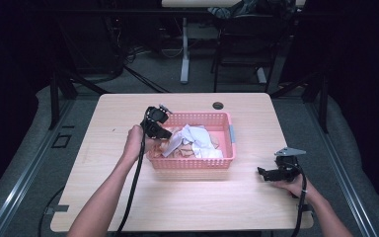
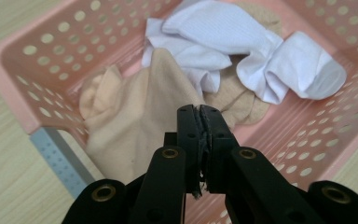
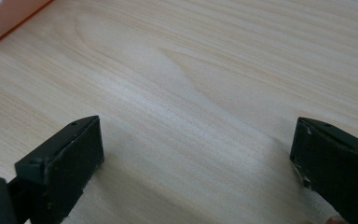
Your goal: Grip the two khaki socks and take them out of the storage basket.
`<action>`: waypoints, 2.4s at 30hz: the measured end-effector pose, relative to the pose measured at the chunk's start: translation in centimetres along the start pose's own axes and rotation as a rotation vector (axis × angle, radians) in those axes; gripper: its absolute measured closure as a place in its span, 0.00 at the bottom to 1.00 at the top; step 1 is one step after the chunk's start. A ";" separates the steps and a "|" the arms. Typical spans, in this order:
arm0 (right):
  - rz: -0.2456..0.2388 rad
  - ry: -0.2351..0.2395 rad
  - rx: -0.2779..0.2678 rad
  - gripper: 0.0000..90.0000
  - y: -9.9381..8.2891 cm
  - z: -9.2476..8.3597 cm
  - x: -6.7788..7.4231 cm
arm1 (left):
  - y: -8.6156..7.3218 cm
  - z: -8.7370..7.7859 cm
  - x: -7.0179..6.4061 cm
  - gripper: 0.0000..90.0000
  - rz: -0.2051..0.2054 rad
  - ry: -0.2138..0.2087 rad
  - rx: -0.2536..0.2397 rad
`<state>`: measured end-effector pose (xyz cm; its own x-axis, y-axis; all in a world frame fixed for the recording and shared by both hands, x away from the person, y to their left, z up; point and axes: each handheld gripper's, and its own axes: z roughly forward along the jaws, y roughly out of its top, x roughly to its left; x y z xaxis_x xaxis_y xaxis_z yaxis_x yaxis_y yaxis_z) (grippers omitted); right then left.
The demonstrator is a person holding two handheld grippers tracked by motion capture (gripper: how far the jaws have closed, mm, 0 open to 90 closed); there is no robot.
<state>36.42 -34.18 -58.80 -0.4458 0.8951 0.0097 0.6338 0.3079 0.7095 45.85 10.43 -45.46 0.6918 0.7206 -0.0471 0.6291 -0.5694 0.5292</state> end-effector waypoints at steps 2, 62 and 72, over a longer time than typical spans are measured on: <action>0.000 0.000 0.000 0.02 0.0 0.0 0.0 | 0.3 -0.7 0.1 0.97 -0.001 0.004 -0.021; -0.001 0.000 -0.004 0.02 0.0 0.0 0.0 | -4.8 -13.8 8.7 0.97 -0.191 0.149 -0.191; -0.001 0.000 -0.004 0.02 0.0 0.0 0.0 | -8.0 -12.9 11.3 0.97 -0.281 0.164 -0.137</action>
<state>36.43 -34.18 -58.83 -0.4467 0.8946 0.0089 0.6308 0.3079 0.7123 44.01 28.24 -39.29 0.4250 0.9019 -0.0765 0.7261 -0.2893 0.6238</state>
